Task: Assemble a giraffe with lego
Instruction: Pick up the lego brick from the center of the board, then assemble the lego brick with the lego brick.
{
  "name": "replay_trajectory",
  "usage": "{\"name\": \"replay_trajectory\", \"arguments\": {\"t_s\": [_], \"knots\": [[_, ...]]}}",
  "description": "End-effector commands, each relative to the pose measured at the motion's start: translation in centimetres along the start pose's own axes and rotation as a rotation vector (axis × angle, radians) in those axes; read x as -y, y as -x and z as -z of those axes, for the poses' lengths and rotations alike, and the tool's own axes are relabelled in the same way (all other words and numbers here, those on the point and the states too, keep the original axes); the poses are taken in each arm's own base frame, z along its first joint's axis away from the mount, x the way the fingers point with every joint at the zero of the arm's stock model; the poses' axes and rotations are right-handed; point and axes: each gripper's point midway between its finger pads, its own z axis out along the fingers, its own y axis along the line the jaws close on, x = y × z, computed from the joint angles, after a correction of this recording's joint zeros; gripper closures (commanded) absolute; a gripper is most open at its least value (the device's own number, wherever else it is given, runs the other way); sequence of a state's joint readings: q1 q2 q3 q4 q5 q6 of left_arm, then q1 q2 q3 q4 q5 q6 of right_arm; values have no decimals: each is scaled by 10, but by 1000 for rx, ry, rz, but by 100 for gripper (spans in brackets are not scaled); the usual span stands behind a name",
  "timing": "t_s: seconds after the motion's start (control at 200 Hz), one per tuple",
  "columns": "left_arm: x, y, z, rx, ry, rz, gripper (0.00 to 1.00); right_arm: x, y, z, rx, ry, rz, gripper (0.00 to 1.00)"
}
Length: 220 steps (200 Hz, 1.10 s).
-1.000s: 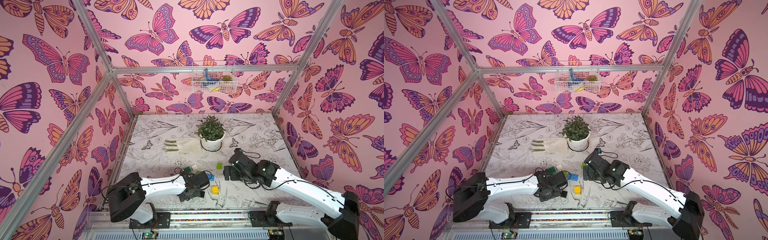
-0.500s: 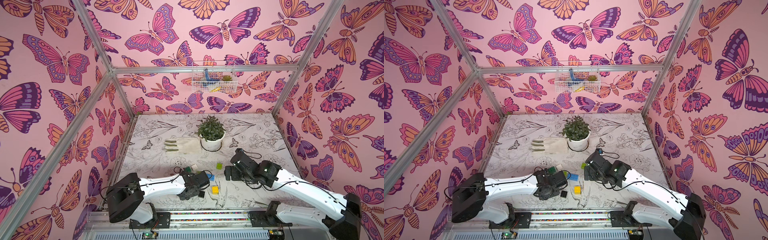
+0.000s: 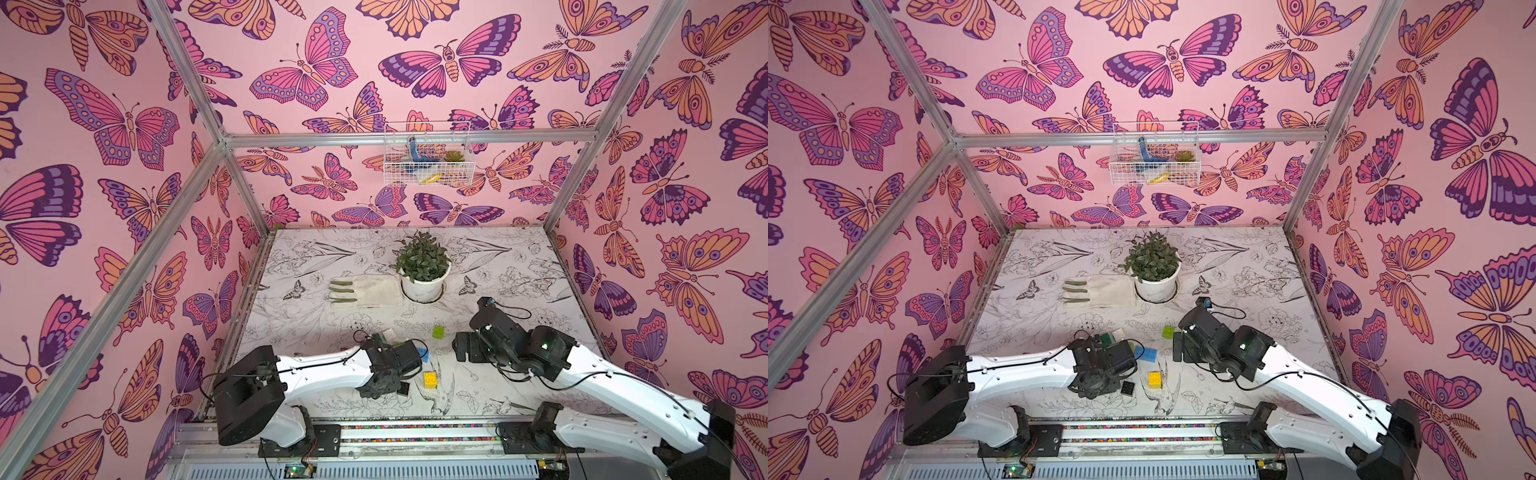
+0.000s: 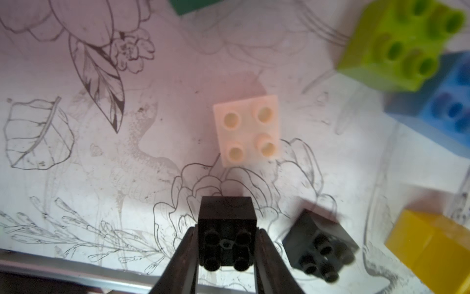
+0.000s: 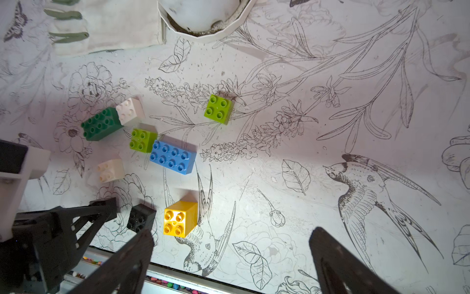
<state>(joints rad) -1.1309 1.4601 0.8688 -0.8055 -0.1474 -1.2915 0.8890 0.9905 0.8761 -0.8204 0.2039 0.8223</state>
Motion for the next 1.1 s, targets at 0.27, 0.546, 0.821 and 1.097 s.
{"name": "replay_trajectory", "arguments": {"t_s": [0.27, 0.546, 0.821, 1.097], "knots": [[41, -19, 34, -54, -5, -331, 78, 32, -17, 0, -22, -61, -75, 1], [42, -23, 20, -86, 47, -388, 76, 45, -21, -3, -22, -55, -168, 1], [45, -20, 15, -79, 62, -412, 76, 50, -21, -3, -22, -62, -189, 1], [51, -20, 13, -93, 38, -413, 75, 50, -20, -5, -26, -74, -194, 1]]}}
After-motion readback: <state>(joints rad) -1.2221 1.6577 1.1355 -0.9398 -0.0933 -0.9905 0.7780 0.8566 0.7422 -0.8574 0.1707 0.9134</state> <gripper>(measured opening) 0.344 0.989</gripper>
